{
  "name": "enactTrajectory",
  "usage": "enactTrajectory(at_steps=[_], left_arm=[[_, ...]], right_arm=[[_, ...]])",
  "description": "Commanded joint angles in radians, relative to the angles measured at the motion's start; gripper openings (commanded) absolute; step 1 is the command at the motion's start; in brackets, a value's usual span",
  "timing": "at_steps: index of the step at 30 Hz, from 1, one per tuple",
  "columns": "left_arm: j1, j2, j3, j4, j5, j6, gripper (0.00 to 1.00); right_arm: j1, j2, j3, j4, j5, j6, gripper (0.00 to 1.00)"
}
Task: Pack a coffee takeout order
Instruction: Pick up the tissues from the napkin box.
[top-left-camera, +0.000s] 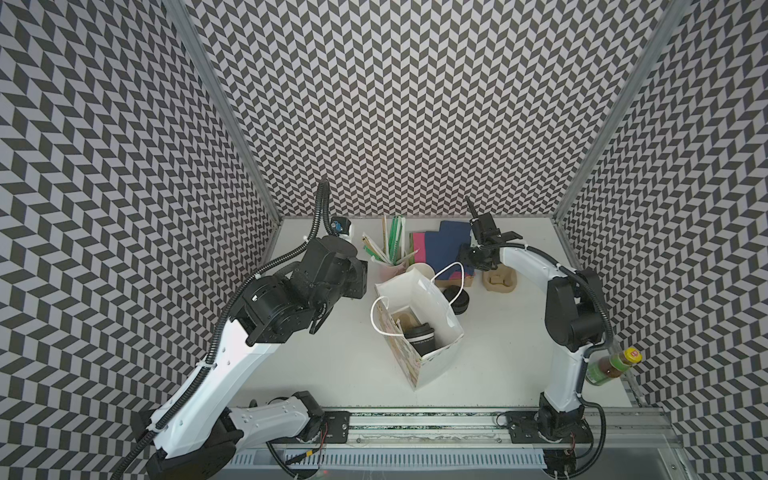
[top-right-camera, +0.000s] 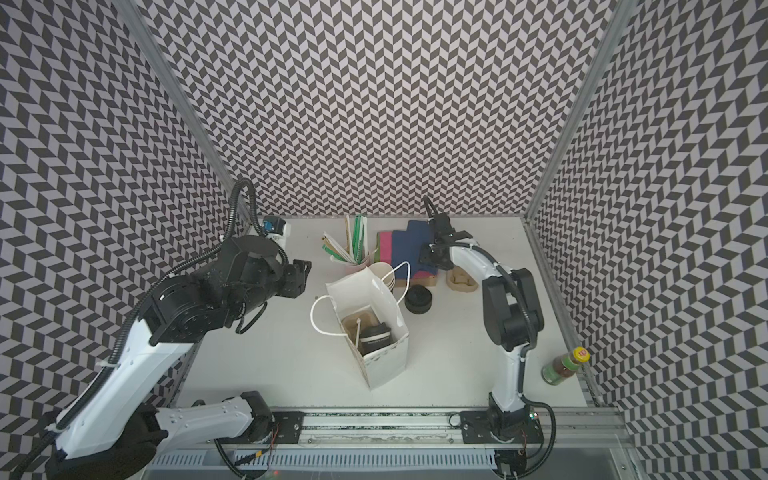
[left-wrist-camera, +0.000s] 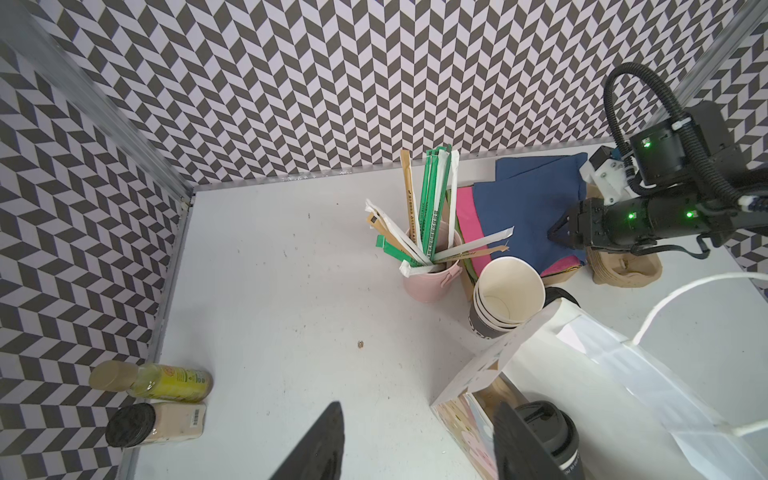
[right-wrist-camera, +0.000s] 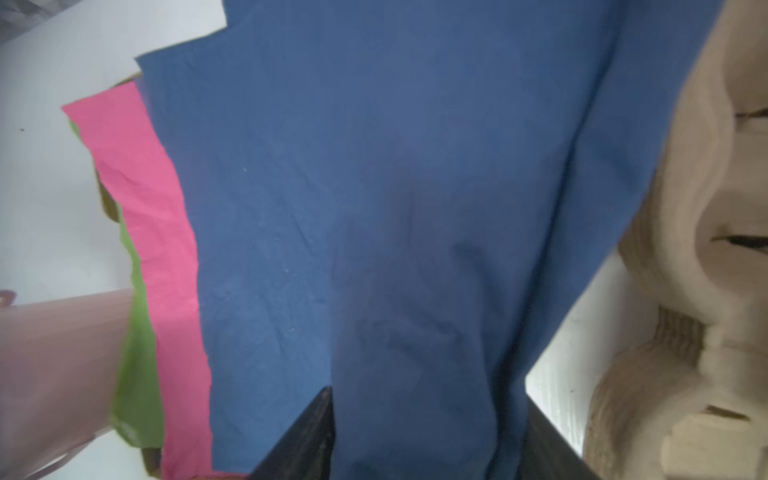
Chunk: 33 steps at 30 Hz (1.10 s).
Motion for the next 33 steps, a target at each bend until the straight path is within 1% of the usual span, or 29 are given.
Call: enactTrajectory(at_steps=[1, 2, 5, 6, 9, 10, 14, 18, 20, 24, 27, 29, 31, 33], left_arm=[[-0.007, -0.017, -0.013, 0.007, -0.025, 0.0, 0.58], [-0.006, -0.017, -0.013, 0.007, -0.025, 0.0, 0.58], [-0.007, -0.023, -0.021, 0.014, -0.025, 0.0, 0.58], [-0.007, -0.025, -0.027, 0.018, -0.025, 0.0, 0.58], [-0.007, -0.027, -0.023, 0.02, -0.029, 0.0, 0.58], [-0.007, -0.026, -0.019, 0.019, -0.03, 0.0, 0.58], [-0.007, -0.036, -0.008, 0.017, -0.045, 0.0, 0.58], [-0.006, -0.043, 0.003, 0.017, -0.052, 0.0, 0.58], [-0.007, -0.052, 0.003, 0.024, -0.06, 0.0, 0.58], [-0.006, -0.067, 0.003, 0.041, -0.076, 0.0, 0.58], [-0.006, -0.084, -0.002, 0.062, -0.092, 0.0, 0.58], [-0.006, -0.098, -0.008, 0.081, -0.098, 0.012, 0.58], [-0.006, -0.111, -0.016, 0.104, -0.1, 0.029, 0.58], [-0.006, -0.121, -0.023, 0.124, -0.104, 0.035, 0.58]], right_arm=[[-0.001, -0.046, -0.02, 0.079, -0.036, -0.009, 0.47], [-0.001, -0.061, -0.024, 0.086, -0.039, -0.012, 0.43], [-0.001, -0.086, -0.034, 0.09, -0.046, -0.02, 0.25], [0.0, -0.089, -0.035, 0.088, -0.047, -0.022, 0.18], [-0.001, -0.115, -0.031, 0.072, -0.037, -0.027, 0.02], [-0.001, -0.131, -0.03, 0.071, -0.033, -0.026, 0.0], [-0.004, -0.207, -0.029, 0.082, -0.027, -0.029, 0.0], [-0.006, -0.266, -0.025, 0.075, -0.057, -0.025, 0.0], [-0.01, -0.317, -0.032, 0.094, -0.074, -0.021, 0.0], [-0.013, -0.441, -0.024, 0.121, -0.066, 0.001, 0.0], [-0.014, -0.563, -0.05, 0.187, -0.125, -0.012, 0.0], [-0.014, -0.657, -0.08, 0.26, -0.193, -0.022, 0.0], [-0.013, -0.715, -0.063, 0.266, -0.226, -0.017, 0.0], [-0.013, -0.748, -0.036, 0.264, -0.304, -0.006, 0.0]])
